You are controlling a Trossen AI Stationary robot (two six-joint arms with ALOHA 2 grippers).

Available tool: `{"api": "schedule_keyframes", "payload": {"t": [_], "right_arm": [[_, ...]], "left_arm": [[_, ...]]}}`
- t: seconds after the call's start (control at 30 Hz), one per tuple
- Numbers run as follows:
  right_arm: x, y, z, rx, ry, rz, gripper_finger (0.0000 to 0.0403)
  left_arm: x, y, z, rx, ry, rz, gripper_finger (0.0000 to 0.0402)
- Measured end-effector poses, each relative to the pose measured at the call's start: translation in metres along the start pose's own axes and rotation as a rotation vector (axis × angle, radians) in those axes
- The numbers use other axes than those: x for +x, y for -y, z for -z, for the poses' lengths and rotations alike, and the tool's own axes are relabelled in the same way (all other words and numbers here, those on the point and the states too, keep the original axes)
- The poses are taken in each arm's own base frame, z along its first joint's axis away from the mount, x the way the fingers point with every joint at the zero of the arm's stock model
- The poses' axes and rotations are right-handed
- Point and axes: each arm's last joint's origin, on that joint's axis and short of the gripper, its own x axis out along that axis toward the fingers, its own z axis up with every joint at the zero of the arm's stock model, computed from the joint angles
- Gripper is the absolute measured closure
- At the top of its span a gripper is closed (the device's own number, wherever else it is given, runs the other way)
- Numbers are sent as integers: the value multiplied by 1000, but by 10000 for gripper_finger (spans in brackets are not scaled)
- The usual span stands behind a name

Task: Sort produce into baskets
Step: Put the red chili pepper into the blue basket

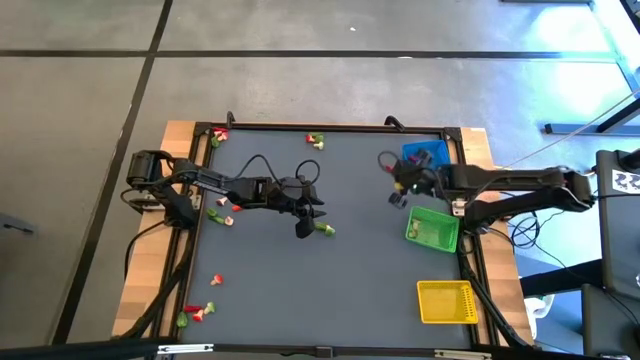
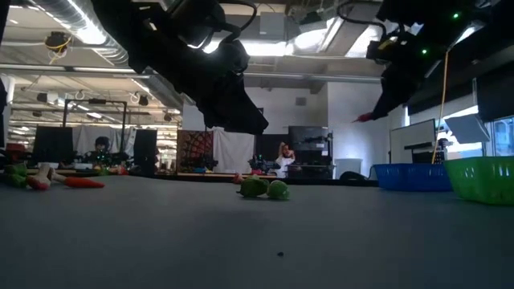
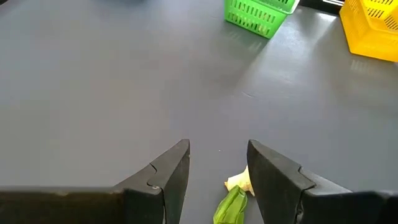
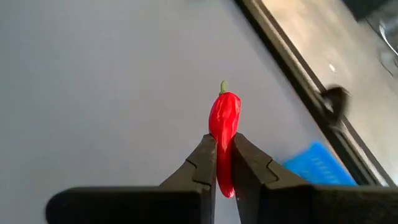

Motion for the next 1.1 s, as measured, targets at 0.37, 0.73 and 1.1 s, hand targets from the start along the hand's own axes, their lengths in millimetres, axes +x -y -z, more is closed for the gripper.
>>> {"api": "schedule_keyframes", "payload": {"t": [0.37, 0.73, 1.1], "right_arm": [[23, 58, 13, 209, -143, 198, 370], [58, 85, 45, 401, -197, 176, 370], [79, 93, 59, 468, -274, 212, 370]], "left_arm": [[0, 0, 0, 0, 0, 0, 245], [0, 0, 0, 5, 0, 0, 245], [0, 0, 0, 5, 0, 0, 245]]}}
